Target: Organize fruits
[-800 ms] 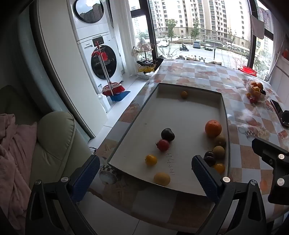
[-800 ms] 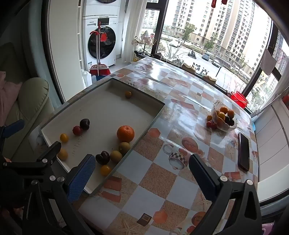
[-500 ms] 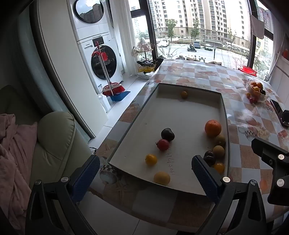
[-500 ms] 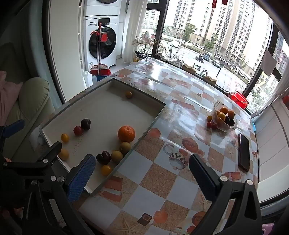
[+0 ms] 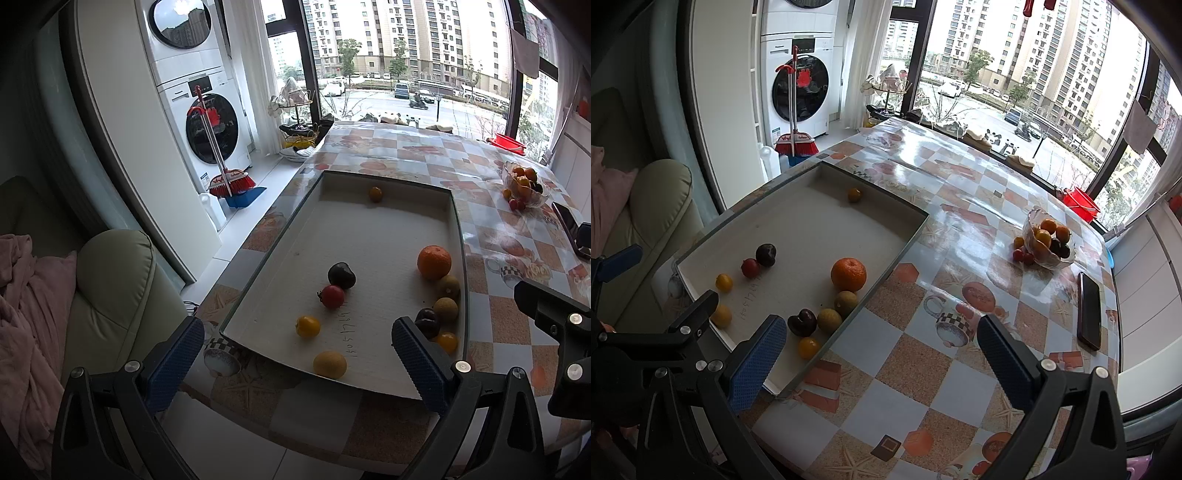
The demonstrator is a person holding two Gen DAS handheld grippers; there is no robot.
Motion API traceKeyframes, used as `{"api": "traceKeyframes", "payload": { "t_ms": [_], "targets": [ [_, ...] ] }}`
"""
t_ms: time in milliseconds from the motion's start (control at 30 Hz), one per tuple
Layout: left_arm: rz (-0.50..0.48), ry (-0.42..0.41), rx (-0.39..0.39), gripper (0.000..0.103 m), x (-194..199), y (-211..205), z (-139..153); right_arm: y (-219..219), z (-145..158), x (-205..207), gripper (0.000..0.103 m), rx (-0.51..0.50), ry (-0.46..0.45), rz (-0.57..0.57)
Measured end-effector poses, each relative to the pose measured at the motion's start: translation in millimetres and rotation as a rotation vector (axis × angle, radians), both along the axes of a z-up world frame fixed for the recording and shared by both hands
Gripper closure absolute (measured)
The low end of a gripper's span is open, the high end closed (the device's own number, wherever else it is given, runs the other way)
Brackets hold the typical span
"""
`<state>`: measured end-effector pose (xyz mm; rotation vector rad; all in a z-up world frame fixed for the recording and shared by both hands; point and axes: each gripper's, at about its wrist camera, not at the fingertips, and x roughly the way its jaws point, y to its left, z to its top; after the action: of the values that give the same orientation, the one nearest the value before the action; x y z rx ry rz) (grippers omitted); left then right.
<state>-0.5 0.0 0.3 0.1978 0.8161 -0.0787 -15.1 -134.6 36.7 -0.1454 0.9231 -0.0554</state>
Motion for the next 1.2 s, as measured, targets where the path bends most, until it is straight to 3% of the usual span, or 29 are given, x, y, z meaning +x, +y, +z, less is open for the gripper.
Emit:
{"api": "traceKeyframes", "payload": {
  "t_ms": [1200],
  "targets": [
    [0.000,0.002,0.004,0.001,-5.0,1.9,4.9,-4.7,-2.9,-2.6,0.000,0.013,0.002,-0.005]
  ]
}}
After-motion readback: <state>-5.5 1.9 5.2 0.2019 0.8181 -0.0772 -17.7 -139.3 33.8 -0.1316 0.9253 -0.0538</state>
